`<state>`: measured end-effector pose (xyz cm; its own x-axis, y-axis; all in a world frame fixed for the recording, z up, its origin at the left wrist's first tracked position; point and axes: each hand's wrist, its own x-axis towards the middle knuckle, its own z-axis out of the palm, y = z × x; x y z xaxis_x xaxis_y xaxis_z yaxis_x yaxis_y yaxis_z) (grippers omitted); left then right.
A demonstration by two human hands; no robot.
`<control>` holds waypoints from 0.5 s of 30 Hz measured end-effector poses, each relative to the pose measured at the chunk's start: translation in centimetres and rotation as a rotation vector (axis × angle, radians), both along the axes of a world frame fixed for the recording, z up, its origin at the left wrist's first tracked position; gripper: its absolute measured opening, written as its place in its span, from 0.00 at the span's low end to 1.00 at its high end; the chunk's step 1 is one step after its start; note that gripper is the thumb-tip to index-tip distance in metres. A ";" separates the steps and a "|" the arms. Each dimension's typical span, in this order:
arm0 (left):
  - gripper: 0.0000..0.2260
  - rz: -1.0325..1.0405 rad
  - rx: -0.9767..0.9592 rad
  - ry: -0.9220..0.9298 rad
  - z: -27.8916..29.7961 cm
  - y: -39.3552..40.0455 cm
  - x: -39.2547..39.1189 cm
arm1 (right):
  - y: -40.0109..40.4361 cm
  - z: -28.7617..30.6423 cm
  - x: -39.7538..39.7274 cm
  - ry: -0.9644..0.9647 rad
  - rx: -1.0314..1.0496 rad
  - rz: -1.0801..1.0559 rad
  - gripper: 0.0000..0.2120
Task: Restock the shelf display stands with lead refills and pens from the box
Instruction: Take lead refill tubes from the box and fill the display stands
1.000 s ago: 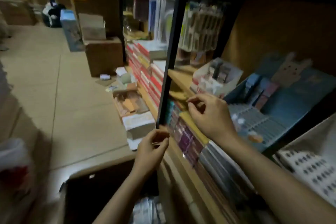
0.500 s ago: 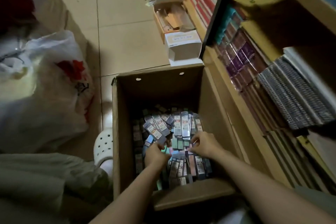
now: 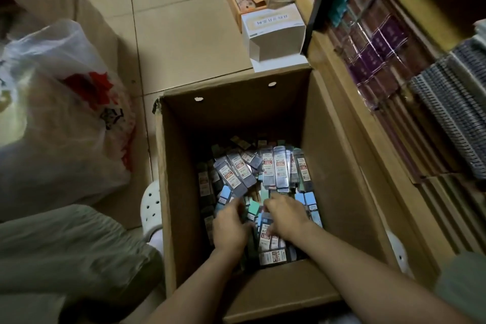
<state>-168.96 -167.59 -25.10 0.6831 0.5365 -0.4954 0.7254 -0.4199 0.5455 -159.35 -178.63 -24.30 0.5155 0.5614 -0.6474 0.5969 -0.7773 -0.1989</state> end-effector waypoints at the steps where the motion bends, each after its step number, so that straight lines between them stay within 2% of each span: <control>1: 0.20 -0.051 0.025 -0.011 -0.1 -0.2 0.1 | -0.1 0.0 0.2 0.012 0.016 -0.033 0.23; 4: 0.18 -0.150 0.037 -0.047 -0.3 -0.5 0.4 | -0.9 0.2 1.1 0.095 0.094 -0.213 0.18; 9: 0.18 -0.190 0.034 -0.004 -0.7 -1.1 1.0 | -2.7 1.2 2.4 0.232 0.266 -0.561 0.13; 13: 0.15 -0.210 0.070 -0.012 -0.7 -1.9 1.4 | -4.0 2.5 3.1 0.205 0.378 -0.787 0.10; 15: 0.12 -0.129 -0.011 -0.038 -0.5 -1.9 1.8 | -4.6 3.2 3.2 0.182 0.399 -0.811 0.12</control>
<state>-167.19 -169.48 -25.63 0.7643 0.4376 -0.4736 0.6447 -0.5018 0.5767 -156.16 -183.27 -21.10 0.7577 0.2719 -0.5933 -0.1674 -0.7976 -0.5794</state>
